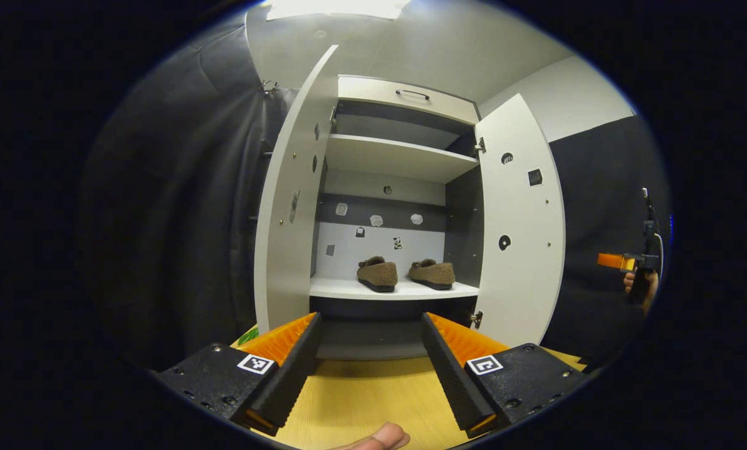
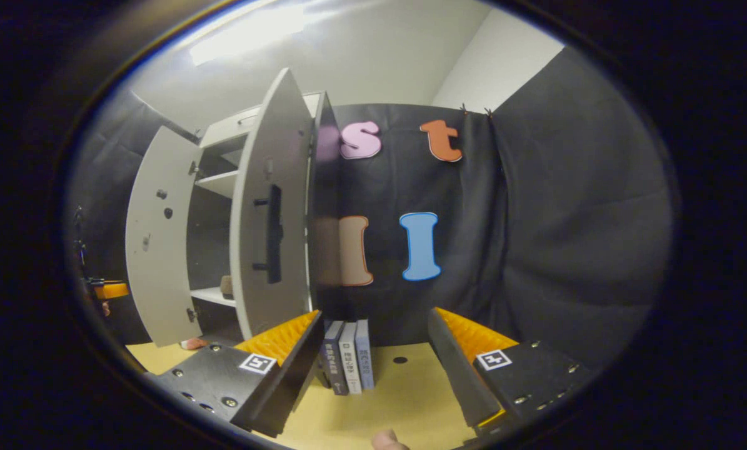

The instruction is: Grab one shoe with the right hand and put it into the shoe cabinet, grab the other shoe with the left hand and put it into the shoe cabinet; then close the right door with the right hand and the left door with the left hand.

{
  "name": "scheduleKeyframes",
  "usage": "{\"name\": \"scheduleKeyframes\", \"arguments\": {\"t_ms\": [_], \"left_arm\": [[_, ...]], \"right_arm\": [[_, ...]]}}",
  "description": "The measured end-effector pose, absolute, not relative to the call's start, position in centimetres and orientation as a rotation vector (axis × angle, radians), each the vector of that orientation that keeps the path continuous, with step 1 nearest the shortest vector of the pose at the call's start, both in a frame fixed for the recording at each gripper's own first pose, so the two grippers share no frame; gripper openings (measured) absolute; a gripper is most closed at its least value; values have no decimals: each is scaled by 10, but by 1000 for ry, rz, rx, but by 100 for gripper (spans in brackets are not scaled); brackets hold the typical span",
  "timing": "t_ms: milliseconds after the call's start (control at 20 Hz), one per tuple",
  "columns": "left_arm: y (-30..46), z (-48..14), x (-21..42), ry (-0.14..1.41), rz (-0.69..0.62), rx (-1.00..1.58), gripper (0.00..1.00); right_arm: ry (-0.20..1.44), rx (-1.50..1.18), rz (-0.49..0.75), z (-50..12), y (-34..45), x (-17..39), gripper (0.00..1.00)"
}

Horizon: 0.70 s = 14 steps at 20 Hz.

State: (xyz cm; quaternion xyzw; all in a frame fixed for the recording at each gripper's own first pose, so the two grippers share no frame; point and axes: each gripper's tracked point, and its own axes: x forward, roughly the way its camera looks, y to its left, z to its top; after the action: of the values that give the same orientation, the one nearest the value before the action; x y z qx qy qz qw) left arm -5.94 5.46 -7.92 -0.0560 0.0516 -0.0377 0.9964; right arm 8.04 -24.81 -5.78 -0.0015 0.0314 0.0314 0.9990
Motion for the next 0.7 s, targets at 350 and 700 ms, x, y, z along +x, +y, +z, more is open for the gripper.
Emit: {"name": "scheduleKeyframes", "arguments": {"t_ms": [350, 700], "left_arm": [[51, -87, -68, 108, -129, -94, 96], [61, -110, -64, 160, -138, -108, 96]], "right_arm": [[93, 36, 105, -35, -238, 131, 100], [144, -20, 159, -44, -163, 156, 100]]}}
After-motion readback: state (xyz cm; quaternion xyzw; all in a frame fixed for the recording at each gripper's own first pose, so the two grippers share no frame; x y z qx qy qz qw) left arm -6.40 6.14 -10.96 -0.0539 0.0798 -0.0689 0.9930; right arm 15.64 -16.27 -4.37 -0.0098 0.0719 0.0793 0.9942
